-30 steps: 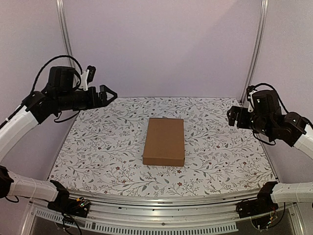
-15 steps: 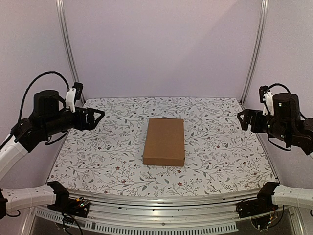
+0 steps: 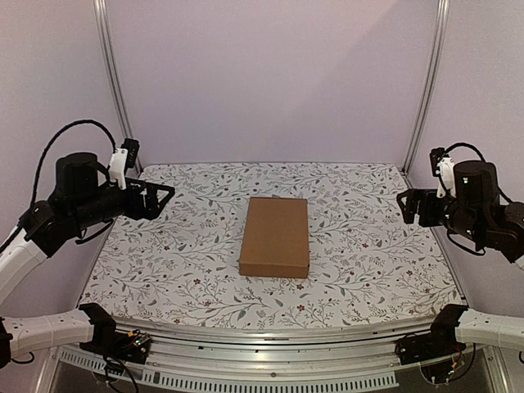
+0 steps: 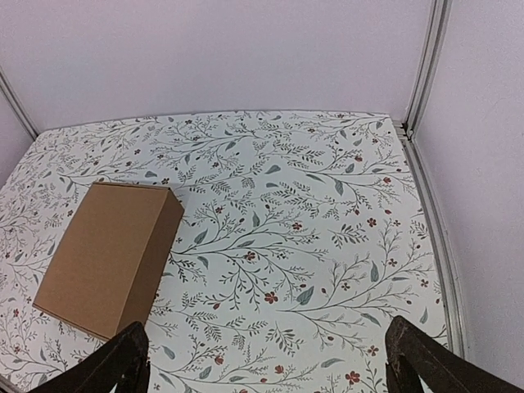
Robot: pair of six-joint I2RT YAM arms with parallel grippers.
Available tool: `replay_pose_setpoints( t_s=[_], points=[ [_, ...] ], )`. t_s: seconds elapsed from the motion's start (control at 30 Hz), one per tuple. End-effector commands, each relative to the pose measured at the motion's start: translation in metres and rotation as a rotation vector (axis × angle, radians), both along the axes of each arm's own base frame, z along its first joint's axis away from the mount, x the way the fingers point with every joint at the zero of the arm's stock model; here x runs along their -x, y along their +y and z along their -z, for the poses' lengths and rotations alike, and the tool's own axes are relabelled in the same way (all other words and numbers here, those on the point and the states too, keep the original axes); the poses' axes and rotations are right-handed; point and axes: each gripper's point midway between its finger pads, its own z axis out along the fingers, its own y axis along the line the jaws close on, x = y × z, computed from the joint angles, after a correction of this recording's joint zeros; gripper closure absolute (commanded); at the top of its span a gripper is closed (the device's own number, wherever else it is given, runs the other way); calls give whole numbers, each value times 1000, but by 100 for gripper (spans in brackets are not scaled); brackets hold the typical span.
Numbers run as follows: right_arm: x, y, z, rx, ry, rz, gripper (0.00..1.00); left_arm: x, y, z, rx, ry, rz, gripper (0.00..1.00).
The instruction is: Fold the paper box
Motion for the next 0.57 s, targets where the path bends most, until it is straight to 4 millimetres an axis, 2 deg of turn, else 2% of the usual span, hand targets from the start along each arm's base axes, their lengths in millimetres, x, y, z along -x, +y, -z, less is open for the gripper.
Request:
replay_pose_setpoints(
  t_s=[0.0, 0.2, 0.43, 0.53],
  points=[
    [-7, 2, -2, 15, -9, 8, 1, 1, 5, 7, -27, -3, -17, 1],
    [-14, 4, 0, 38, 5, 18, 1, 0, 4, 7, -25, 1, -21, 0],
    [-11, 10, -1, 31, 9, -23, 1, 0, 4, 8, -29, 6, -19, 0],
    [-10, 11, -8, 32, -23, -43, 1, 0, 5, 7, -28, 5, -22, 0]
  ],
)
